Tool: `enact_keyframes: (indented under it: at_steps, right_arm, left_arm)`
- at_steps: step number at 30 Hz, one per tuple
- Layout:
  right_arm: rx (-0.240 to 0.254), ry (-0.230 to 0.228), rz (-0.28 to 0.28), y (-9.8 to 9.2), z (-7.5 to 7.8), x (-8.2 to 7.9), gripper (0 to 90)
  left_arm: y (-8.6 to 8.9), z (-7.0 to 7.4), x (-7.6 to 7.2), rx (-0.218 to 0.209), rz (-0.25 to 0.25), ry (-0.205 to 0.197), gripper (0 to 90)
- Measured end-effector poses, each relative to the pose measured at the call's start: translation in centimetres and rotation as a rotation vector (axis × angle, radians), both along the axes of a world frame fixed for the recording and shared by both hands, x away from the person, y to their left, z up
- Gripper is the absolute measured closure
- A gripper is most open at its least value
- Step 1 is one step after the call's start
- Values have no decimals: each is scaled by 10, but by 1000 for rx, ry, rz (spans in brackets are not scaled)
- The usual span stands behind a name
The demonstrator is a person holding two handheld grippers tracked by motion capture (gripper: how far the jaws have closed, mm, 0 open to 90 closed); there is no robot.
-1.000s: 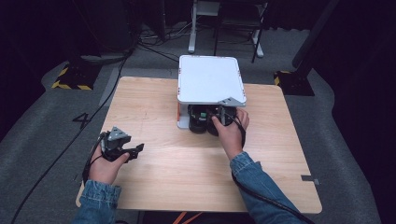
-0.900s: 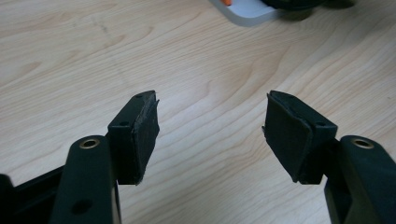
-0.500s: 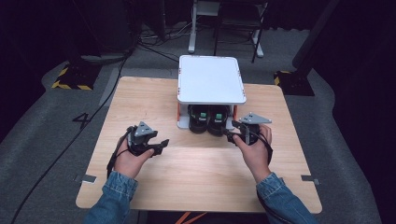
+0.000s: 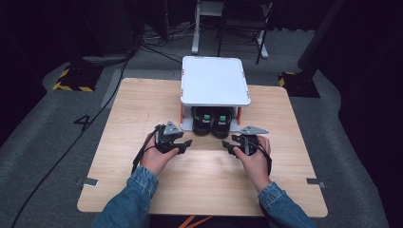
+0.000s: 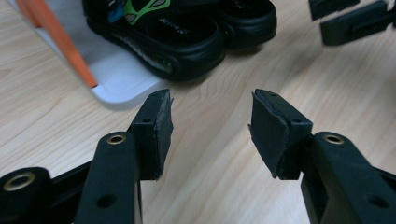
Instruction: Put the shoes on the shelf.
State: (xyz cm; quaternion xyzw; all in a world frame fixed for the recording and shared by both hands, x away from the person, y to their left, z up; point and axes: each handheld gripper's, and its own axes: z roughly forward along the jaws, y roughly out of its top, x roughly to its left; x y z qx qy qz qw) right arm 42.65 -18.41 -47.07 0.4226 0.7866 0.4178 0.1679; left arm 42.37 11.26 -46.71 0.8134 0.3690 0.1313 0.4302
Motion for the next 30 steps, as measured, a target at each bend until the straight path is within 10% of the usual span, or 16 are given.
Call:
enact_keyframes:
  at_steps: [5,30]
  right_arm:
    - [-8,-5,-18,5,-15,17,400]
    - [-43,-90,119,-3,-21,98,345]
  left_arm:
    - [-14,-7,14,43,20,12,641]
    - [-47,-24,75,7,113,-34,577]
